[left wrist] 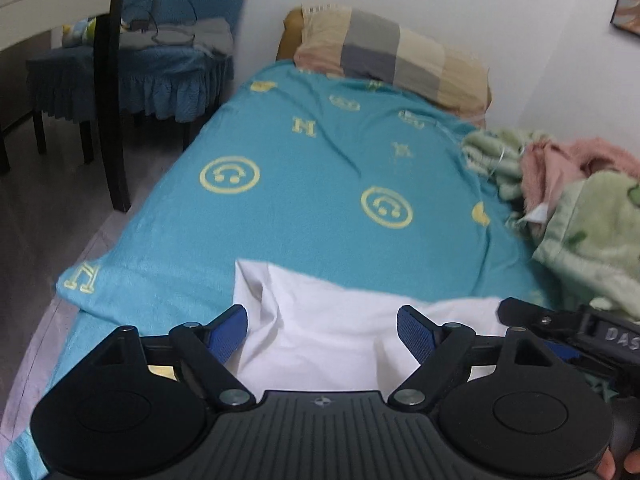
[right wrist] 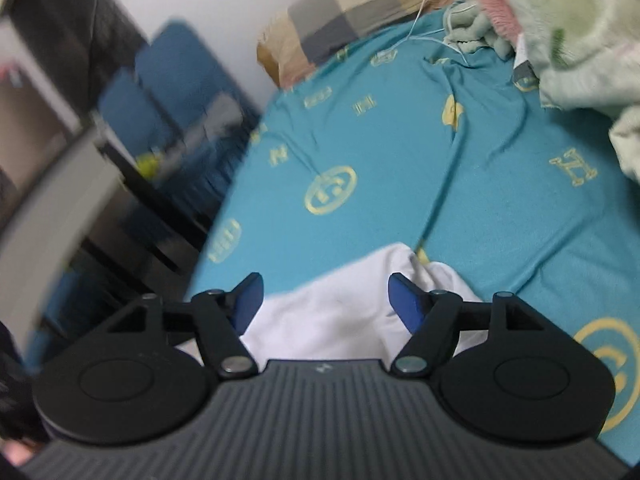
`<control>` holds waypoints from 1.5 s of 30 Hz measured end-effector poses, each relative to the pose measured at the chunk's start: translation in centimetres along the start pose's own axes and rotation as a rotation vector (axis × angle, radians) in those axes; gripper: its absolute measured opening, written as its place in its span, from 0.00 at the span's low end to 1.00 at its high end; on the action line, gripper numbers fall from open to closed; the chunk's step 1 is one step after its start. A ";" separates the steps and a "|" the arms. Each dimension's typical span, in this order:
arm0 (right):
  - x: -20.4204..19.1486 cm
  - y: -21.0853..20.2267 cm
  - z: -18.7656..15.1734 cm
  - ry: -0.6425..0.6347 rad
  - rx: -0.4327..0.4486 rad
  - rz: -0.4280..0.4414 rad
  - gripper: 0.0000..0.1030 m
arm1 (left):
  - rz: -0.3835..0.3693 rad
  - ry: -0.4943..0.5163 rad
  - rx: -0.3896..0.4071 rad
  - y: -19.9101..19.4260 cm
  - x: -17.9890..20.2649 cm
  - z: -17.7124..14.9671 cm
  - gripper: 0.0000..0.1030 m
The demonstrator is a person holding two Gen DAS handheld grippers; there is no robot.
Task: Fold clothes
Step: 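Open both tools and move them back over the folded T-shirt, then grasp the folded T-shirt bundle with the left tool while the right tool grasps beside it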
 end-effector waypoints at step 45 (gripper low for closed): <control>-1.7 -4.3 -6.2 -0.100 -0.110 -0.147 0.68 | -0.017 -0.018 -0.112 -11.2 -1.9 -8.7 0.86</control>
Point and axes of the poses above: each gripper's, at about its wrist camera, not at the fingertips, and y roughly the way its jaws point, x to its right, z to its top, the point moved 7 cm from there along y, roughly the way its jaws point, and after that the axes turned 14 degrees about z, right-handed, at the moved point
